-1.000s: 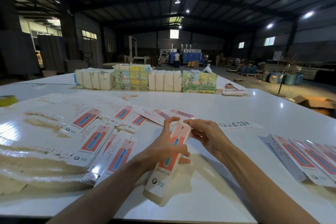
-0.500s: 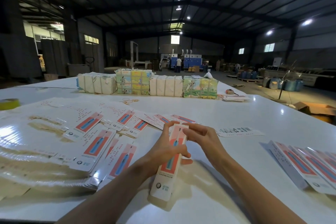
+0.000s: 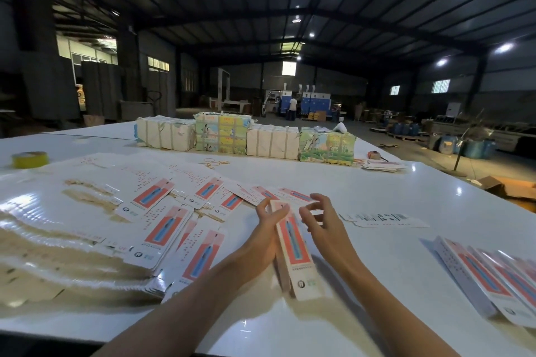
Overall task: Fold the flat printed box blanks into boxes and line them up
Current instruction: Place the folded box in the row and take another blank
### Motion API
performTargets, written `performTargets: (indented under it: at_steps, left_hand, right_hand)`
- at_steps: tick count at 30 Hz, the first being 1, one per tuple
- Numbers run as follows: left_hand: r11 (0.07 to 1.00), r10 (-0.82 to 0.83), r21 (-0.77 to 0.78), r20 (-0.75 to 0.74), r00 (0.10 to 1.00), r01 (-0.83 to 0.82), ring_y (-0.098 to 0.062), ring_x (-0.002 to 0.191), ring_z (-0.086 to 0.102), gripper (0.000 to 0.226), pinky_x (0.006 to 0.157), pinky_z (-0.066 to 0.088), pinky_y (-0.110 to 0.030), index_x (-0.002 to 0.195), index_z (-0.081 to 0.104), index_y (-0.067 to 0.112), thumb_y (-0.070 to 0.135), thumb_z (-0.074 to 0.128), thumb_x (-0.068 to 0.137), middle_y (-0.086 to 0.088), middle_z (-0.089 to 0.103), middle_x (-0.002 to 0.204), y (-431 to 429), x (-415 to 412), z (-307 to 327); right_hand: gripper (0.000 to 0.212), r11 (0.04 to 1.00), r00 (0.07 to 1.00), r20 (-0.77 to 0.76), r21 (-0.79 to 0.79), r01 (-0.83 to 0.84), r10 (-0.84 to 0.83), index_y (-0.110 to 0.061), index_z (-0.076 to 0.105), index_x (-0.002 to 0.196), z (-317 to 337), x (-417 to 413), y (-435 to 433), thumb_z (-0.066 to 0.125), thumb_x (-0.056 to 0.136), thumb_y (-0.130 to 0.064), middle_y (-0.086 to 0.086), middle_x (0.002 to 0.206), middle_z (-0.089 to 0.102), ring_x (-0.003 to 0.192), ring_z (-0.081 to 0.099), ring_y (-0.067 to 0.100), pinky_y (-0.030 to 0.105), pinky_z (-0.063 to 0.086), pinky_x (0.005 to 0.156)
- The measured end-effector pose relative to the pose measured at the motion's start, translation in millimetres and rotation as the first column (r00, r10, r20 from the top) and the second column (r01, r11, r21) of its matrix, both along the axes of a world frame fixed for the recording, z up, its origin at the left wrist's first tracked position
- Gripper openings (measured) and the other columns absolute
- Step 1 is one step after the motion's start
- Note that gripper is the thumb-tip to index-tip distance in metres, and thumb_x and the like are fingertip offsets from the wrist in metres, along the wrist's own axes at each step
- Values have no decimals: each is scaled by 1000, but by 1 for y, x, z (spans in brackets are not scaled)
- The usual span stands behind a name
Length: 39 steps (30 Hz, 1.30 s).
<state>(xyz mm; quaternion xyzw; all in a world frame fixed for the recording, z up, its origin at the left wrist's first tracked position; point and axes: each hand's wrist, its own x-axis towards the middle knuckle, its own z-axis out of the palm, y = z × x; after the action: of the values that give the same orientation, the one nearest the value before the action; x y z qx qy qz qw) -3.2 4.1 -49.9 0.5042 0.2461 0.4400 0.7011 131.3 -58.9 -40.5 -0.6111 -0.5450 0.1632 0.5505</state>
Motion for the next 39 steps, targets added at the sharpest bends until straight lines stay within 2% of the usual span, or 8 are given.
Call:
performTargets:
  at_steps: [4, 10, 13, 17, 20, 24, 33, 39]
  left_hand:
    - [987, -46, -143, 150, 988, 67, -32, 114, 73, 46, 91, 62, -50, 150, 41, 38, 39, 57, 107, -14, 59, 144, -2, -8, 8]
    - [966, -27, 215, -461, 887, 141, -17, 128, 63, 66, 112, 51, -40, 164, 28, 30, 61, 41, 107, 0, 61, 147, -16, -25, 17]
    - [740, 472, 639, -716, 514, 211, -22, 124, 61, 45, 105, 51, -38, 156, 45, 23, 27, 47, 111, -5, 63, 140, 3, -43, 21]
    - [632, 755, 677, -647, -104, 378, -25, 125, 53, 30, 103, 46, -35, 133, 60, 12, 15, 50, 105, -10, 58, 137, 17, -75, 23]
    - [600, 800, 696, -526, -289, 396, -20, 127, 52, 32, 112, 42, -33, 137, 58, 17, 29, 48, 109, -6, 57, 139, 19, -97, 13]
    - [585, 811, 686, -482, -332, 432, -21, 130, 52, 38, 112, 45, -33, 141, 57, 19, 40, 46, 110, -6, 55, 142, 16, -105, 3]
    - [611, 790, 634, -449, -418, 473, -20, 112, 61, 32, 104, 48, -34, 129, 60, 18, 41, 54, 107, -4, 64, 127, 21, -105, 3]
    - [628, 777, 705, -556, -293, 329, -19, 108, 65, 70, 98, 50, -30, 145, 40, 15, 58, 65, 95, 0, 65, 127, 39, -109, 10]
  right_hand:
    - [61, 981, 918, 389, -196, 1, 77, -56, 32, 135, -5, -17, -15, 58, 86, -81, -23, 114, 54, 94, 65, 5, 29, 54, 71]
    - [49, 968, 843, 537, -228, 104, 36, -20, 41, 142, -9, -16, -38, 59, 101, -40, 1, 116, 49, 104, 55, 22, 36, 49, 86]
    - [42, 920, 802, 596, -287, 267, -47, -19, 41, 137, -4, 16, -54, 55, 103, -38, 2, 120, 43, 113, 53, 28, 37, 46, 82]
    - [47, 772, 547, 827, -260, 581, -132, -19, 41, 142, -2, 70, -78, 50, 102, -41, 3, 135, 46, 129, 48, 26, 36, 46, 92]
    - [47, 637, 389, 910, -217, 740, -142, -13, 44, 147, -6, 92, -96, 39, 106, -37, 7, 148, 48, 141, 43, 29, 42, 38, 110]
    - [27, 633, 242, 944, -47, 773, -225, 14, 73, 97, -12, 111, -115, 71, 79, -6, 29, 94, 68, 95, 69, 46, 59, 57, 81]
    - [16, 368, 199, 957, -110, 923, -213, -6, 79, 88, -2, 134, -137, 80, 73, -9, 18, 95, 69, 99, 63, 39, 47, 53, 84]
    - [36, 613, 191, 955, -12, 790, -227, -8, 70, 122, 9, 95, -89, 70, 93, -29, 17, 135, 58, 133, 52, 36, 48, 43, 103]
